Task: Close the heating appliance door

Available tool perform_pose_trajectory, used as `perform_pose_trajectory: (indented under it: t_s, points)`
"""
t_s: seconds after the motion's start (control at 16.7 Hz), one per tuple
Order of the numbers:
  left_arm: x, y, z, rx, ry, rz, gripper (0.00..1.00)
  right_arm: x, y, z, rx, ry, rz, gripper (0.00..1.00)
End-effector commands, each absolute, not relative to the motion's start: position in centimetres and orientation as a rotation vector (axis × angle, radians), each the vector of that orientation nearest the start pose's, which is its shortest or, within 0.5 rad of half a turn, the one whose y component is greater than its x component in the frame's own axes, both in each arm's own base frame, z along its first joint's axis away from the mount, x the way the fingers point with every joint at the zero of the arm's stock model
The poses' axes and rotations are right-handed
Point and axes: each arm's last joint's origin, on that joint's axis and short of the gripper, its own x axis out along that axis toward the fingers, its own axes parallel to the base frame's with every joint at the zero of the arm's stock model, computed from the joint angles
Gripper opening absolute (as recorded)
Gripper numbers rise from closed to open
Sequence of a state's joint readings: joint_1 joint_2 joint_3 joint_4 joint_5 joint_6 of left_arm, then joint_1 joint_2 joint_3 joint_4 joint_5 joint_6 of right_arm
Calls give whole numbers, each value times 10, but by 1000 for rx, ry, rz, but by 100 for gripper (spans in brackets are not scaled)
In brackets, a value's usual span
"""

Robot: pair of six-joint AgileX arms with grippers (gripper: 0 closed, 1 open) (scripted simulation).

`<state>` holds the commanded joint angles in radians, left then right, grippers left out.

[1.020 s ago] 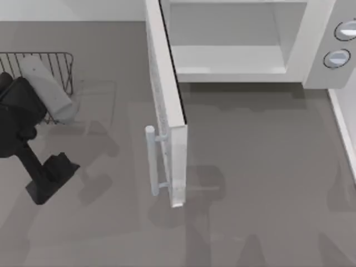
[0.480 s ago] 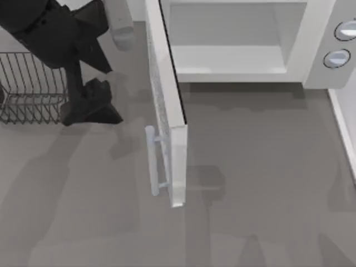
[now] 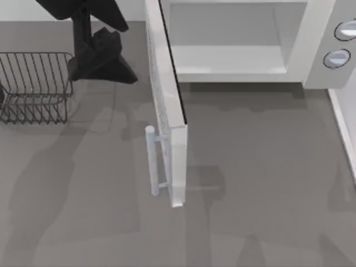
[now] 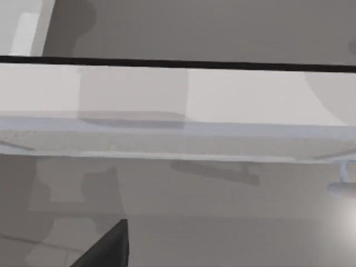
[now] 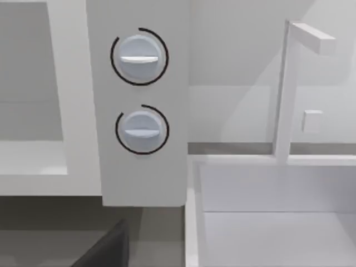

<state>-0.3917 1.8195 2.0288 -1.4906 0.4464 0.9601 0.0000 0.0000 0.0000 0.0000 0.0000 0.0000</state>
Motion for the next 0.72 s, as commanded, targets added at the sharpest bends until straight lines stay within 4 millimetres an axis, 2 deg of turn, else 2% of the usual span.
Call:
perform_pose_trajectory:
  t_s: [0.42, 0.54, 0.72]
  points:
    - [316, -138, 376, 727, 855, -1267, 100, 106, -1, 160, 0, 0, 0, 100]
    - [318, -144, 368, 728, 857, -1272, 100, 106, -1, 160, 0, 0, 0, 100]
    - [321, -158, 345, 728, 855, -1272, 100, 106, -1, 160, 0, 0, 0, 100]
